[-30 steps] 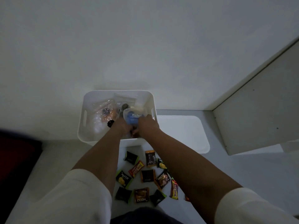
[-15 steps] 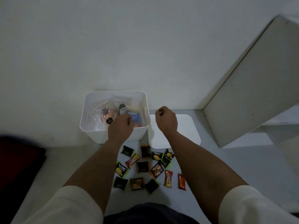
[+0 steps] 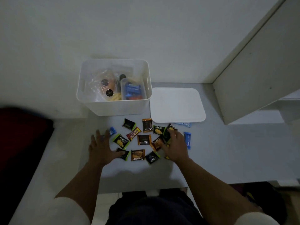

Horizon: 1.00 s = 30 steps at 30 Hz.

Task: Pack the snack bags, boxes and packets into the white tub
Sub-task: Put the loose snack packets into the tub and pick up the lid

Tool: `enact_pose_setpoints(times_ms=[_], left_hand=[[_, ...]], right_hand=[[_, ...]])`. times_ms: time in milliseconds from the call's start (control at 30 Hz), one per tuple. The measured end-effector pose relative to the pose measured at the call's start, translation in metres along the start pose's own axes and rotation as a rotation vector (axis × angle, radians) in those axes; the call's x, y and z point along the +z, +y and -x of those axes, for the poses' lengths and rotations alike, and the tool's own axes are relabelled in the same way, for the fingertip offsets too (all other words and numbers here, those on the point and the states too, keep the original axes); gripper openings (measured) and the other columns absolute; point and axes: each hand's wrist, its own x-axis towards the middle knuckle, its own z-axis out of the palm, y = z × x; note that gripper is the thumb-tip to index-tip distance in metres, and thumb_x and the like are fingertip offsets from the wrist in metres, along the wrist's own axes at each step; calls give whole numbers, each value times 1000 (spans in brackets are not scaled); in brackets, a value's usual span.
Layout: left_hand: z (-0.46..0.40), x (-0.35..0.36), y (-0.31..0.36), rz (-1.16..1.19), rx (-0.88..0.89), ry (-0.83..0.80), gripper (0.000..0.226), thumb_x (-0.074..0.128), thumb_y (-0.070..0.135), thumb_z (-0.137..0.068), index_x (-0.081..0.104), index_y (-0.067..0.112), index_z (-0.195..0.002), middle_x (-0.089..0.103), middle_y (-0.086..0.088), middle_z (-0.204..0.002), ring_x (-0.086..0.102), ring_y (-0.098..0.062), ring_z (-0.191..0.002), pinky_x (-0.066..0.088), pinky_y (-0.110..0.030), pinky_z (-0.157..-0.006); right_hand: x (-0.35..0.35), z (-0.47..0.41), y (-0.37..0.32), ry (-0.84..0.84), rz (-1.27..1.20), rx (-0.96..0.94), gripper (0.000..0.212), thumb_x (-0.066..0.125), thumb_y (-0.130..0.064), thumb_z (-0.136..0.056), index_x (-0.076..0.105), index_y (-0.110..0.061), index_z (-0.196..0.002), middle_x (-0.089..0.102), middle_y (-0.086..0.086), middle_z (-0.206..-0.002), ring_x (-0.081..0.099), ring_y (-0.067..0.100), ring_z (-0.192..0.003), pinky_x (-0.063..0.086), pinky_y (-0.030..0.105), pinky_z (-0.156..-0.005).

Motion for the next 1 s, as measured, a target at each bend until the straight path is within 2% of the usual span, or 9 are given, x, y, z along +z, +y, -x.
enact_pose_setpoints(times_ms=[100, 167, 300, 400, 600, 700, 767, 867, 1000], left_hand=[[4, 20, -7, -5, -8, -73, 151, 62, 95, -45, -17, 31, -157, -22, -14, -165, -15, -40, -152, 6, -64, -118], [5, 30, -6, -44, 25, -80, 154, 60, 97, -43, -20, 30, -156, -23, -14, -165, -17, -39, -152, 2, -66, -118], [7, 45, -5, -48, 110, -22, 148, 58, 97, -46, -15, 32, -158, -17, -11, -167, -18, -36, -152, -3, -64, -120], [6, 49, -3, -99, 183, 13, 144, 53, 99, -50, -14, 31, -158, -23, -8, -165, -21, -37, -151, -2, -64, -120], [-9, 44, 10, -250, 380, 92, 135, 44, 101, -57, -2, 27, -160, -24, -12, -165, -23, -40, -150, 1, -66, -119], [-16, 48, 17, -311, 463, 88, 121, 32, 102, -65, 0, 33, -160, -15, -14, -167, -16, -42, -152, 4, -69, -118], [-18, 52, 21, -296, 493, 96, 110, 32, 97, -72, 7, 35, -160, -4, -15, -168, -4, -43, -153, 8, -69, -117], [-21, 61, 25, -295, 505, 129, 92, 34, 87, -84, 26, 32, -158, 15, -18, -166, 15, -44, -151, 14, -67, -117], [-22, 76, 24, -297, 513, 190, 76, 39, 75, -92, 48, 23, -147, 37, -19, -156, 36, -43, -142, 24, -63, -116]], right_hand=[[19, 21, 4, -169, 144, 116, 132, 51, -96, -59, -4, -30, -159, -5, 9, -168, -4, 40, -155, 13, 65, -118], [29, 30, 8, -245, 161, 159, 144, 58, -96, -53, -18, -32, -157, -19, 13, -167, -16, 41, -153, 6, 68, -118], [38, 32, 15, -320, 157, 79, 148, 66, -91, -53, -25, -34, -155, -24, 13, -166, -24, 39, -151, -1, 64, -122], [40, 27, 10, -320, 184, 17, 150, 67, -90, -51, -27, -35, -154, -26, 13, -165, -29, 37, -150, -2, 65, -122], [54, 13, -10, -269, 365, -178, 135, 48, -100, -54, -27, -45, -152, -39, 14, -159, -38, 42, -145, -17, 72, -111], [69, 6, -12, -224, 376, -268, 120, 35, -104, -62, -12, -47, -156, -26, 15, -165, -27, 43, -149, -5, 76, -112], [77, 5, -13, -221, 384, -274, 109, 29, -101, -70, 2, -44, -159, -11, 16, -168, -11, 46, -153, 6, 75, -114], [80, 3, -11, -187, 405, -297, 94, 32, -94, -79, 28, -40, -157, 21, 17, -166, 21, 44, -151, 29, 71, -108], [81, -5, -6, -138, 436, -318, 77, 34, -85, -87, 47, -37, -146, 44, 14, -155, 36, 40, -141, 44, 64, -100]])
